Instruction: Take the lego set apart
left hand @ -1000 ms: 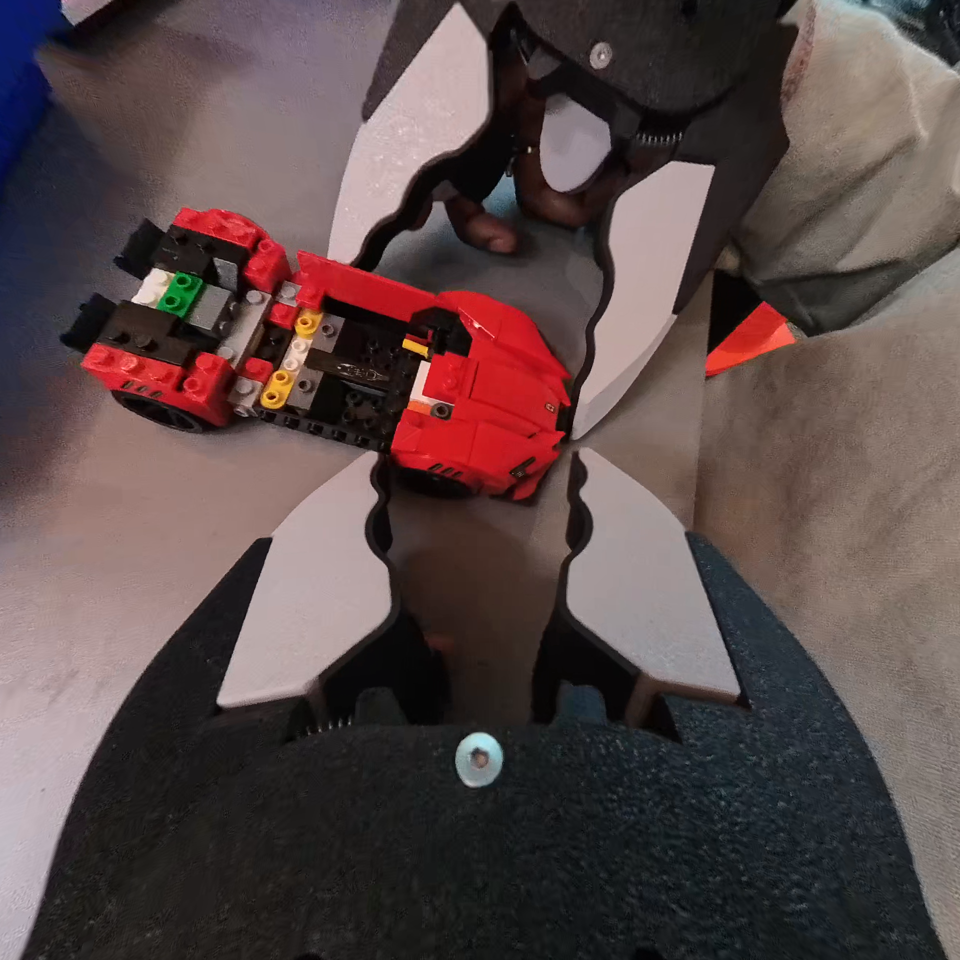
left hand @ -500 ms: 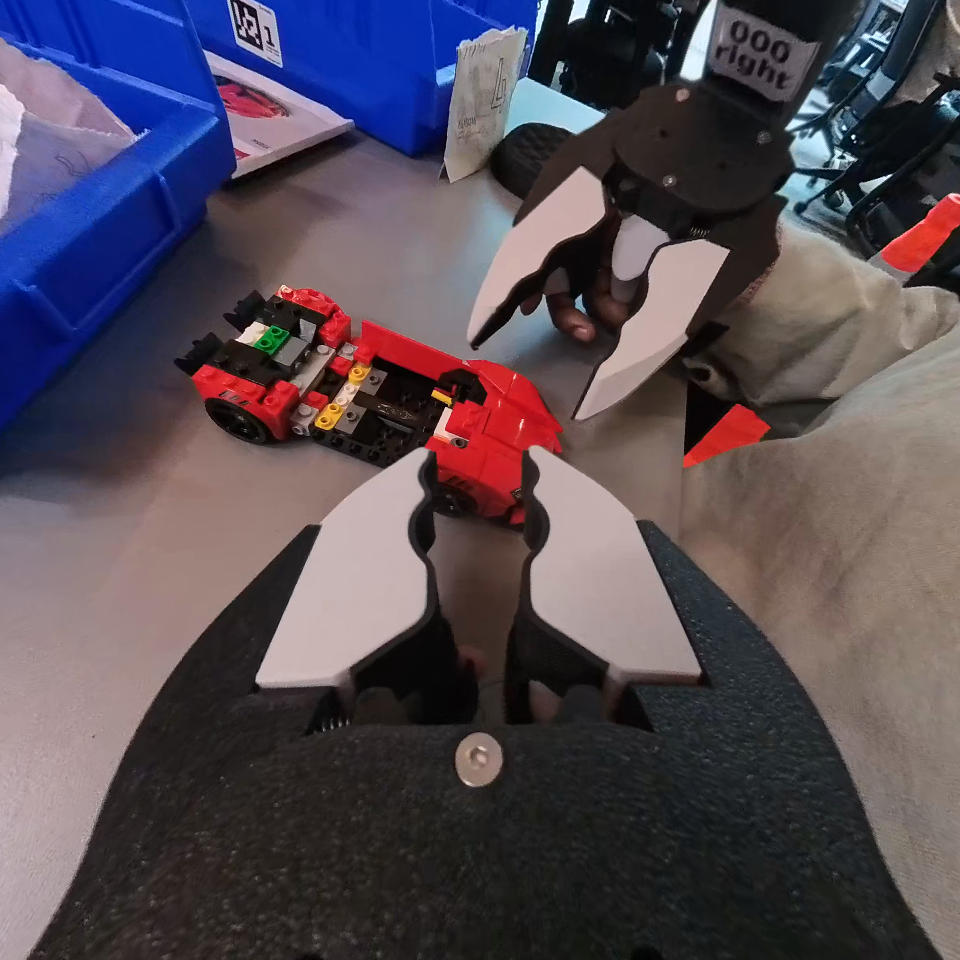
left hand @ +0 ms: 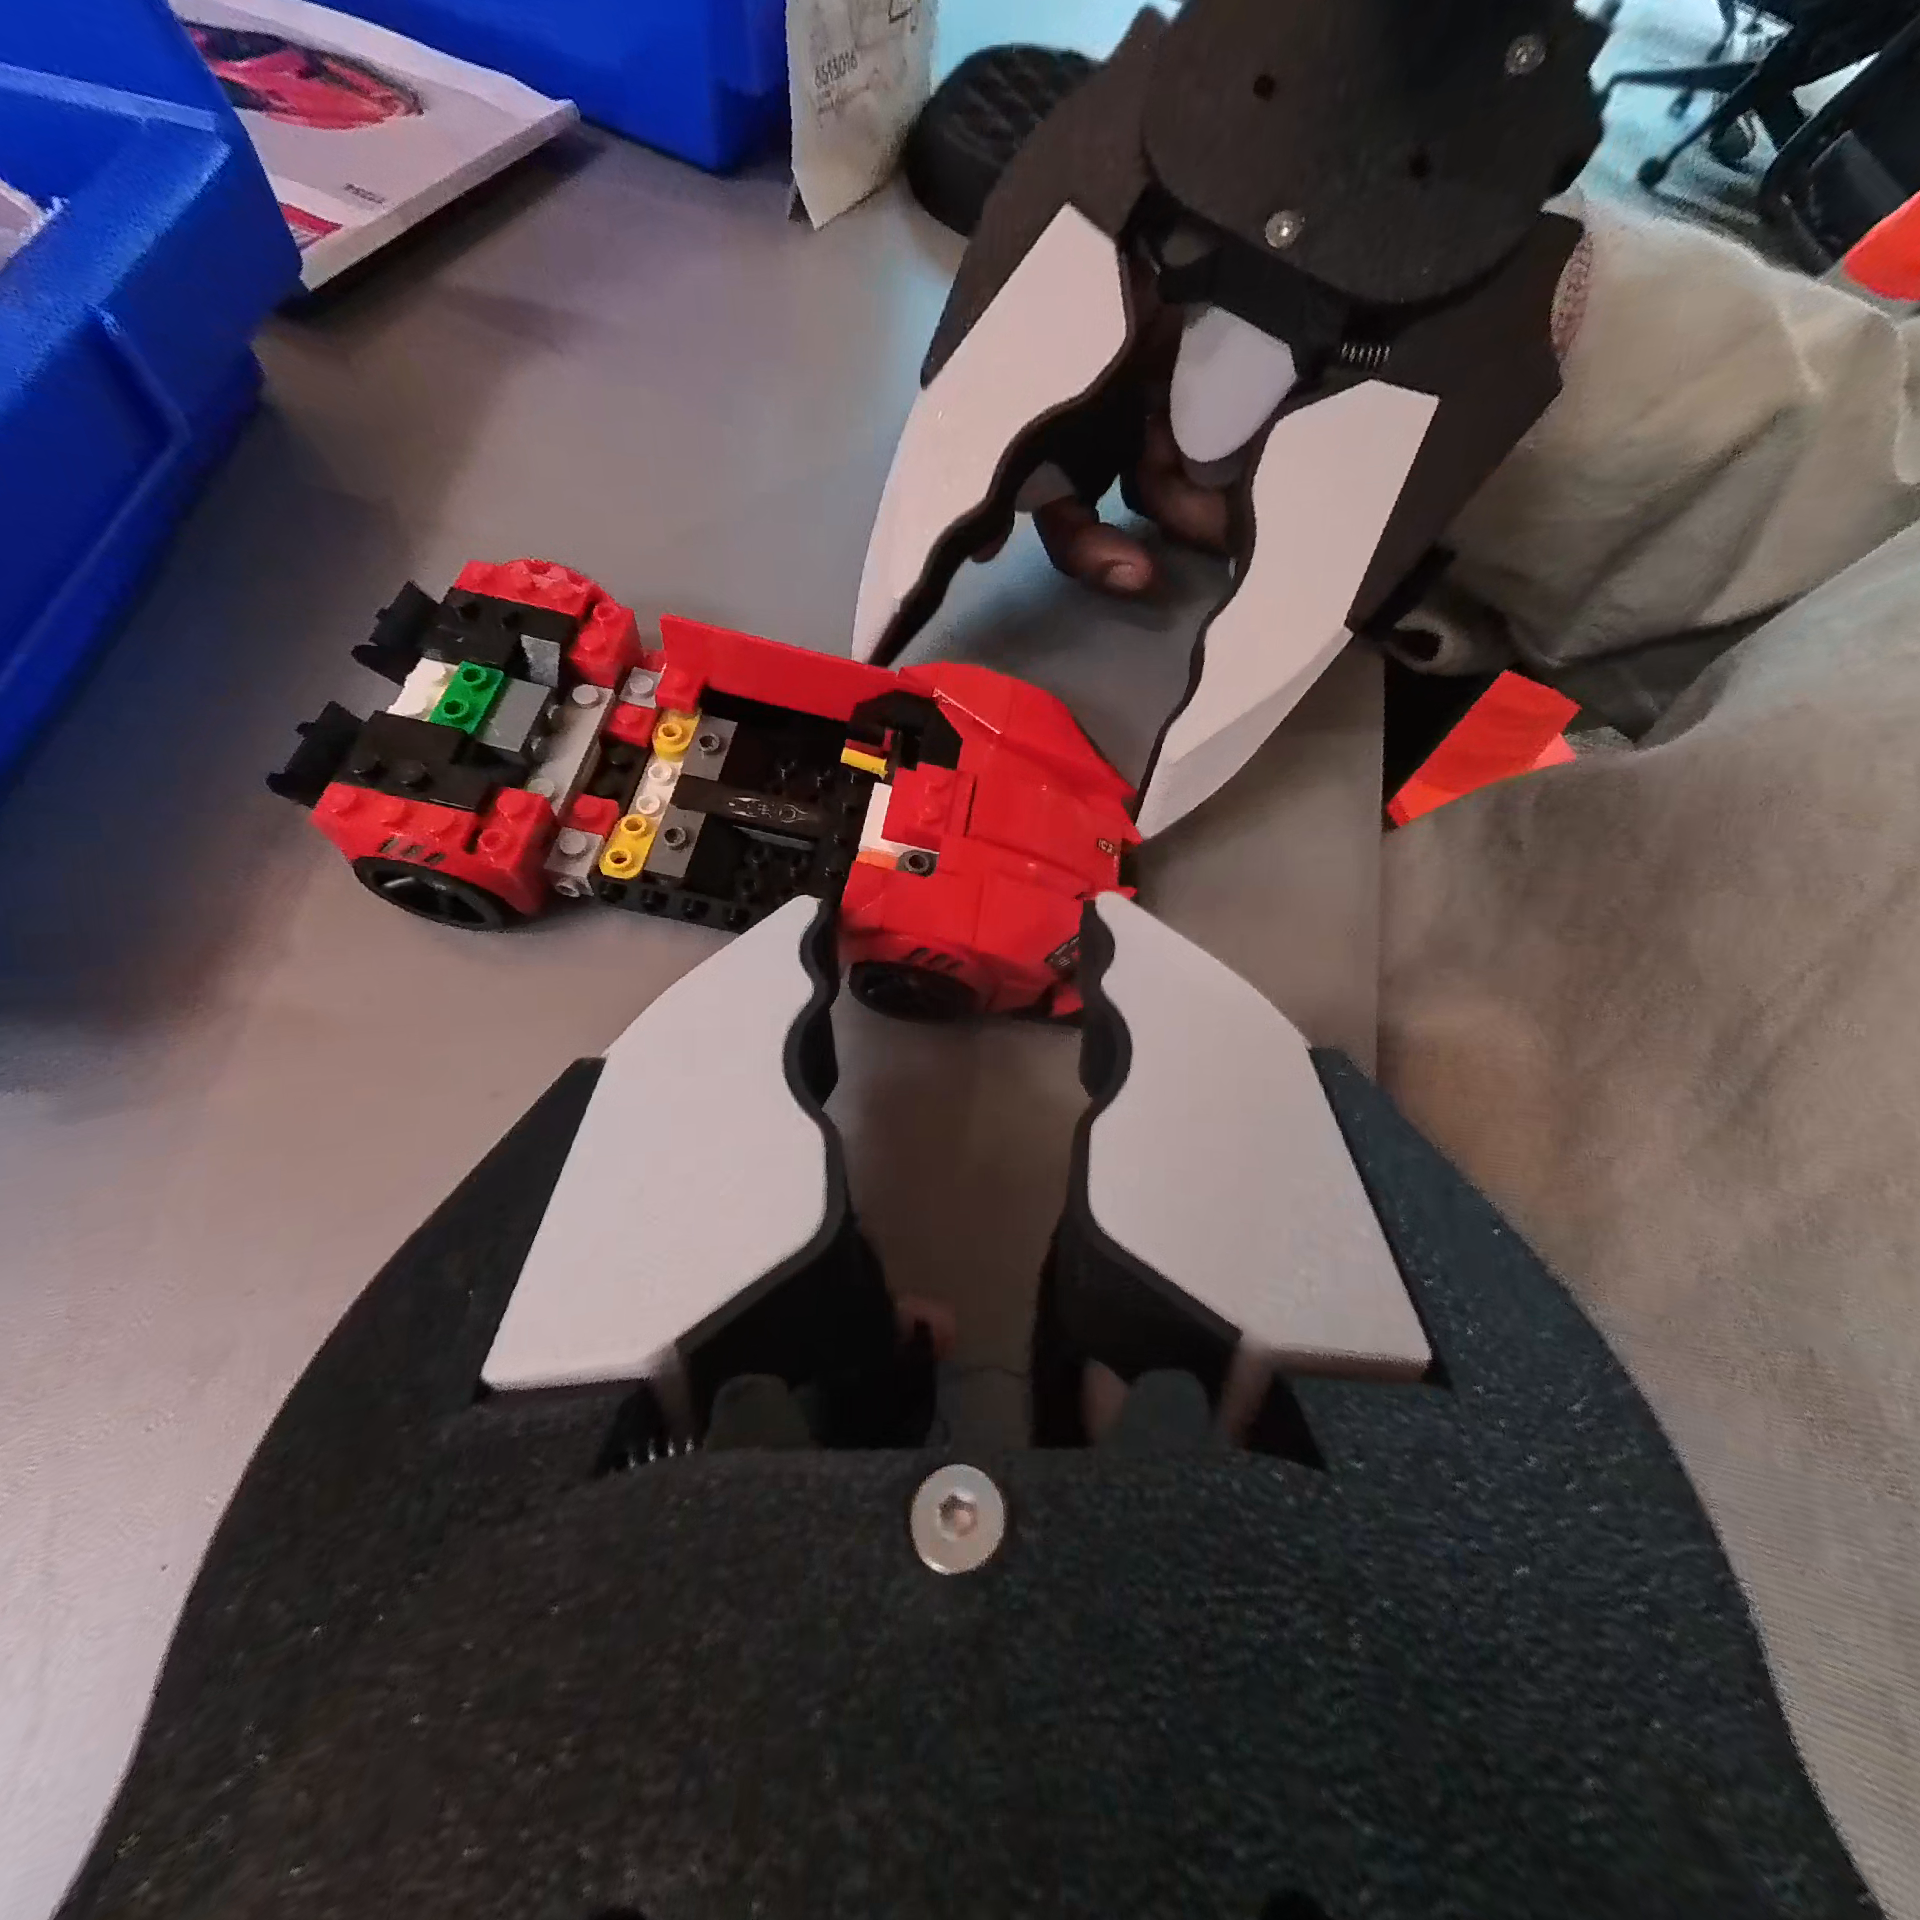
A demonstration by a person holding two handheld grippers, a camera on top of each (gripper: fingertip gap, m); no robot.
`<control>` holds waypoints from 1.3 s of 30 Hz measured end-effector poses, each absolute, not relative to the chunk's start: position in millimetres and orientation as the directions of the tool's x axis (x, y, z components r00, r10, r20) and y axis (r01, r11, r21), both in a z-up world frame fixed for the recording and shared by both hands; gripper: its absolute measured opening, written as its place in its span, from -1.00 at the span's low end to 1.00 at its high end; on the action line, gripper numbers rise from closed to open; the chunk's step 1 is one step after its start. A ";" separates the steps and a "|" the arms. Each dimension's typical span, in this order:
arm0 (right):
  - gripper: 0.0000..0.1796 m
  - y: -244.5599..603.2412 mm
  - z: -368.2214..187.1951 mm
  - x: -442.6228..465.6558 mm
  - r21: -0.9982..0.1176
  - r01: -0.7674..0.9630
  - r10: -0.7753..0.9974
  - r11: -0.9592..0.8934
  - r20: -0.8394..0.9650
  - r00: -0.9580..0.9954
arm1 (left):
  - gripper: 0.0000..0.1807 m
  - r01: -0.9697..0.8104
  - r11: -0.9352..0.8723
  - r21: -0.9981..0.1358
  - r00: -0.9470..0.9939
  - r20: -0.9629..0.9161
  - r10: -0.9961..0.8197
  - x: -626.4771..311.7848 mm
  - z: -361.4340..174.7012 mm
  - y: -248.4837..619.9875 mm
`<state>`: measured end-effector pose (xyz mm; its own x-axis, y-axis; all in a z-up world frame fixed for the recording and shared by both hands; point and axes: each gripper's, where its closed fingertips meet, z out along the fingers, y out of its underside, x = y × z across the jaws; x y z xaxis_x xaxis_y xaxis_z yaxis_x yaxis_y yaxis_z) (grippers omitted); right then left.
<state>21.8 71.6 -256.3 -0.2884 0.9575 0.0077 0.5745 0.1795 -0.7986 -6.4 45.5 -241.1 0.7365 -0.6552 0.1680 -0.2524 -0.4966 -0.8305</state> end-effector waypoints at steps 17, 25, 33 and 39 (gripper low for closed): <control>-0.76 72.7 -251.7 33.6 -0.727 0.671 0.988 -0.149 -0.088 0.125 | -0.91 -0.348 -0.442 -0.827 0.761 0.026 -0.648 22.6 -241.1 74.5; -0.90 94.1 -248.0 38.6 -0.748 0.656 0.990 -0.096 -0.001 0.144 | -0.85 -0.344 -0.459 -0.819 0.769 0.034 -0.638 25.4 -239.3 77.0; -0.70 86.7 -233.4 24.4 -0.817 0.569 0.979 -0.094 -0.181 -0.098 | -0.73 -0.324 -0.435 -0.840 0.759 0.044 -0.650 14.8 -233.5 78.3; -0.71 93.3 -244.9 14.8 -0.792 0.598 0.960 -0.119 -0.245 -0.134 | -0.86 -0.243 -0.430 -0.870 0.744 0.117 -0.658 12.0 -229.4 84.5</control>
<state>14.8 93.3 -244.9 -0.1342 0.9602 -0.2450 0.5985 -0.1185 -0.7923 12.0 84.5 -229.4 0.7437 -0.6582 0.1174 -0.2430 -0.4296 -0.8697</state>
